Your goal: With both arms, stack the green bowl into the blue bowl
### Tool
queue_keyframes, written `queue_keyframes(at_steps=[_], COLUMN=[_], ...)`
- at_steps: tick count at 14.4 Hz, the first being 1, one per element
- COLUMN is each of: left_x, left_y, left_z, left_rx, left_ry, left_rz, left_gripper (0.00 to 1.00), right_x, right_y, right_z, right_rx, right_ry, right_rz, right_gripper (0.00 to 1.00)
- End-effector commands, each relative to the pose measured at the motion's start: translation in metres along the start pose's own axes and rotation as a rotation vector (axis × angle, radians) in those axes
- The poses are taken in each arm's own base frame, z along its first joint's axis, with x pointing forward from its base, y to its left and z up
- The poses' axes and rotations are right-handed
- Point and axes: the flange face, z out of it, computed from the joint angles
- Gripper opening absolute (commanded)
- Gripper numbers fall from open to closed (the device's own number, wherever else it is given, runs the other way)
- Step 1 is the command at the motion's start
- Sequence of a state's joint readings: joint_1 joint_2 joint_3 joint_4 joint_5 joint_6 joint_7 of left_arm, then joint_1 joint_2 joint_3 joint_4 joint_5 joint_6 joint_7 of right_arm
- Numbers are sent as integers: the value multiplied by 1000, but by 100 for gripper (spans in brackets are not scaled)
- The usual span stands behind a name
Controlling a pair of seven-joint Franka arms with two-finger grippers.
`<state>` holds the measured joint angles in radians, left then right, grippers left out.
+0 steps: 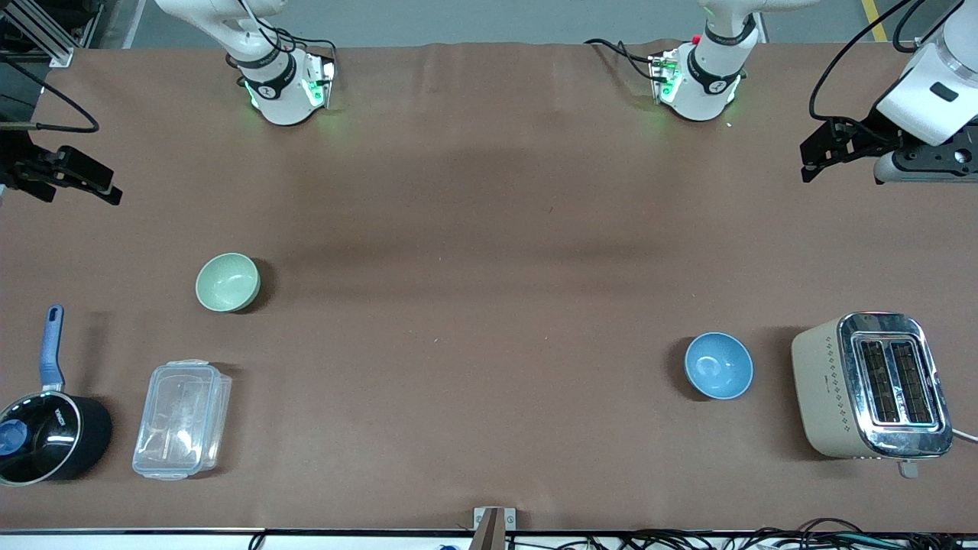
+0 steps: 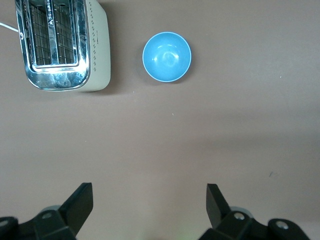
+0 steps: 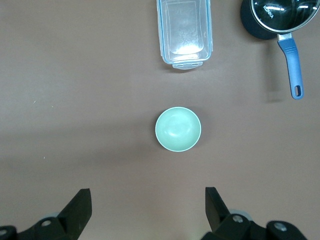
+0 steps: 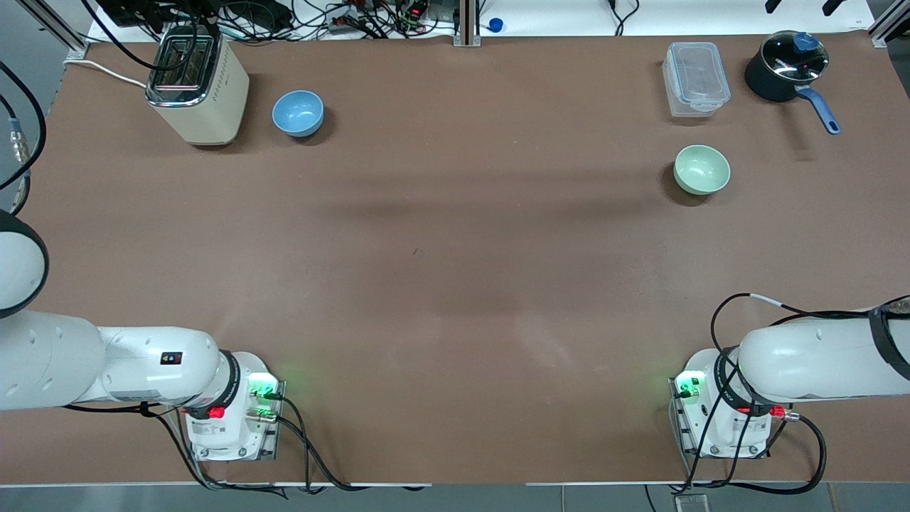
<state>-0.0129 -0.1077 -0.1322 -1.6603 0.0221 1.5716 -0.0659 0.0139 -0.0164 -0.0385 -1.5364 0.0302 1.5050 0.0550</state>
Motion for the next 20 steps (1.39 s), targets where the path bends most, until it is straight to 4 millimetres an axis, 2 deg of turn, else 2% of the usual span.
queue_keyframes(at_steps=[1, 3, 5, 7, 9, 10, 12, 15, 17, 19, 20], left_x=[9, 18, 36, 54, 81, 94, 111, 133, 142, 148, 151], left_y=[-1, -3, -9, -19, -27, -27, -31, -54, -53, -53, -50], left_z=[-1, 2, 19, 59, 113, 141, 196, 272, 313, 348, 363], left_rx=[10, 10, 9, 3, -5, -10, -19, -19, -15, -24, -28], left_ry=[2, -1, -27, -92, -132, -129, -124, -95, -84, -79, -72], left_rz=[5, 4, 3, -1, -11, -13, -38, -64, -57, -59, -62], left_gripper=[100, 100, 100, 100, 100, 100, 100, 100, 100, 99, 92], right_x=[1, 1, 1, 0, -2, -1, 4, 5, -4, -18, -24], right_y=[3, 3, 3, 3, 4, 13, 57, 93, 107, 107, 107], right_z=[-3, -3, -4, -2, 1, 8, 46, 138, 210, 265, 295], right_rx=[-15, -15, -15, -16, -17, -17, -7, -2, -9, -21, -30], right_ry=[-4, -4, -3, -18, -36, -51, -86, -78, -28, 24, 42], right_rz=[-8, -8, -8, -8, -16, -39, -78, -94, -107, -110, -110], right_gripper=[100, 100, 100, 100, 100, 100, 100, 100, 100, 100, 100])
